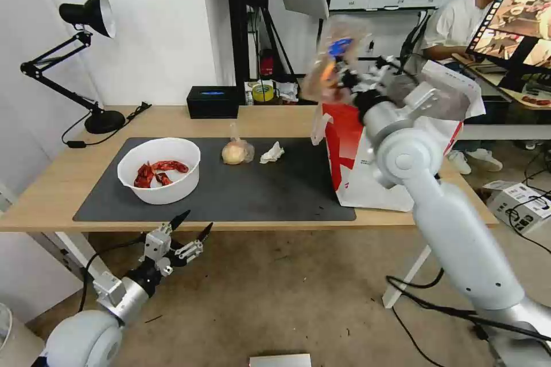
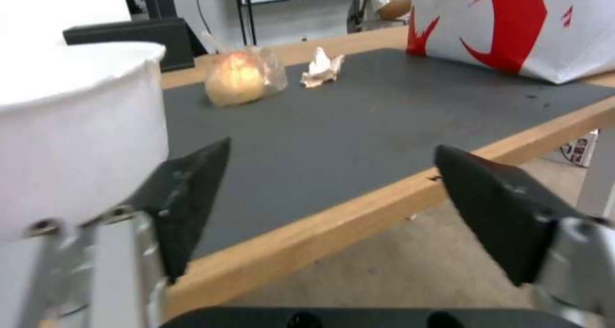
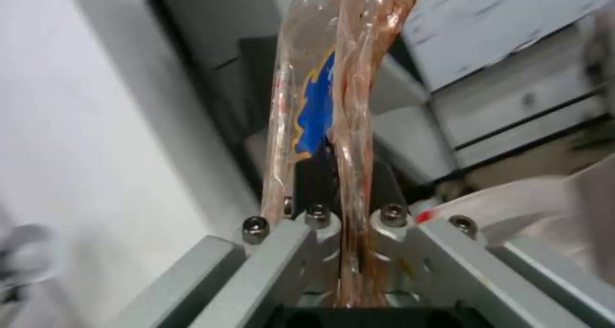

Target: Pick up the trash from the table and place it into the takeout bag.

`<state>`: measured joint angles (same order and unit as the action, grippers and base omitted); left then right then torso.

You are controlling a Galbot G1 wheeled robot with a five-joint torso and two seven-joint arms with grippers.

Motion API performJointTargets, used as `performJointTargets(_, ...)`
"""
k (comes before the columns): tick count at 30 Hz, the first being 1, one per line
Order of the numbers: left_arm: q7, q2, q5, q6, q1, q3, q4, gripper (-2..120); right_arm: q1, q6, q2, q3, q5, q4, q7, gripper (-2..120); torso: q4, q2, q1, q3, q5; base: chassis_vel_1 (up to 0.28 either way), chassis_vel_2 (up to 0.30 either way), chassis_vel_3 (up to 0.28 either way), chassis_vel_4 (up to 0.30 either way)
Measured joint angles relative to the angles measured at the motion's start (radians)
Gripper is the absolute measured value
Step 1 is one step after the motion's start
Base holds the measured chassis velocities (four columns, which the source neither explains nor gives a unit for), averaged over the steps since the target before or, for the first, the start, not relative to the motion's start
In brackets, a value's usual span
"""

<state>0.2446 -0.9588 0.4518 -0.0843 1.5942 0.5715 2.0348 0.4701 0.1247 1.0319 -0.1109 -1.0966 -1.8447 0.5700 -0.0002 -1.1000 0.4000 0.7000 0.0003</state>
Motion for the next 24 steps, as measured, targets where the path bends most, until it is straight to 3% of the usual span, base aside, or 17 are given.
performJointTargets(8,-0.002,0.041,0.016,0.009,-0.027,-0.017,0.001,111,0.019,-0.008,-0.049,-0.043,0.022,0.025,0.046,0,-0.0003,0.0,0.0,0.0,-0.0001,0.0,0.0,0.0,0.0)
performJointTargets(17,-0.003,0.052,0.021,0.009,-0.031,-0.021,0.001,115,0.06,-0.008,-0.054,-0.06,0.014,0.028,0.045,0,0.0001,0.0,0.0,0.0,-0.0003,0.0,0.0,0.0,0.0)
performJointTargets(24,-0.004,0.049,0.018,0.009,-0.029,-0.021,0.002,109,0.086,0.002,-0.053,-0.068,-0.03,0.018,0.042,0,0.0002,0.0,0.0,0.0,-0.0004,0.0,0.0,0.0,0.0)
